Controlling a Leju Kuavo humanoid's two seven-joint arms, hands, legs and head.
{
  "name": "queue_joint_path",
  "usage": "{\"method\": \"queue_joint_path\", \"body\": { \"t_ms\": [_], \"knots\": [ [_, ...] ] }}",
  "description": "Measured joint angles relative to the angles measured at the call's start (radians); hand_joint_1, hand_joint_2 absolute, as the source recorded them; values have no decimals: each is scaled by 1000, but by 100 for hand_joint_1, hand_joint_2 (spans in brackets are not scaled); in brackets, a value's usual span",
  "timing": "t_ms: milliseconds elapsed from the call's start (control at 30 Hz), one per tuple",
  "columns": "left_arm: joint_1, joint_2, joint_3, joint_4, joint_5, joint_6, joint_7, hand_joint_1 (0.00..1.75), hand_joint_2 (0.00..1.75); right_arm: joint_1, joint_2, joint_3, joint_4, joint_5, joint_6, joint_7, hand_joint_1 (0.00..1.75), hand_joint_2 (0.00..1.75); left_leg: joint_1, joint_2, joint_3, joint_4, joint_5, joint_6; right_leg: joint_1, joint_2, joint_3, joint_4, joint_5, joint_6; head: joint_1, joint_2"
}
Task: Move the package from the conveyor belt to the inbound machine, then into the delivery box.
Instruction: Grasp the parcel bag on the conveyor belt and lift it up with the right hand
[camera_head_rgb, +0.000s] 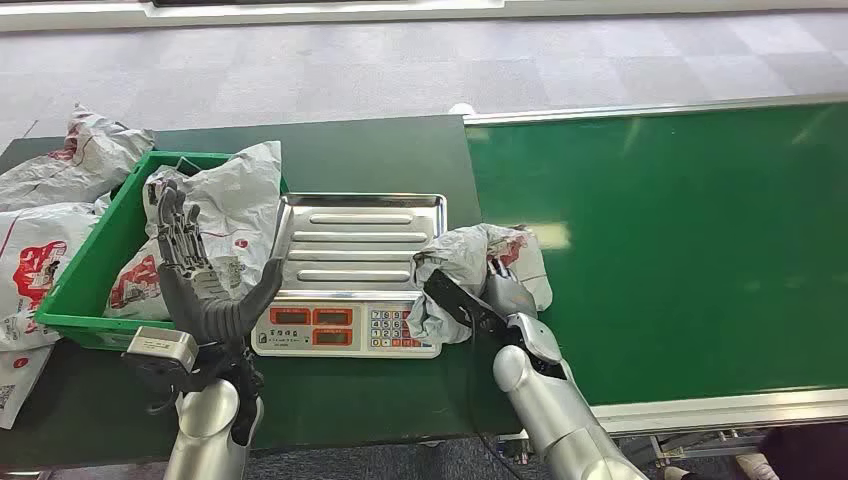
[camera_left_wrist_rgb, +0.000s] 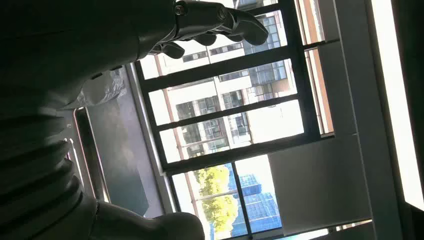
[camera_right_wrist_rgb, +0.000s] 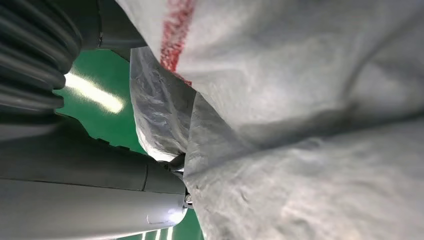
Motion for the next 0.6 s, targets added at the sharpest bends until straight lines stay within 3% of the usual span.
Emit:
{"method": "queue_joint_path", "body": {
  "t_ms": [600],
  "knots": [
    [0, 15, 0, 18, 15, 17, -18, 0, 175, -12, -5, 6, 0, -5, -37, -8, 175, 175, 0, 0, 0, 0, 0, 0, 0, 1, 0, 0, 0, 0, 0, 0]
  ]
}}
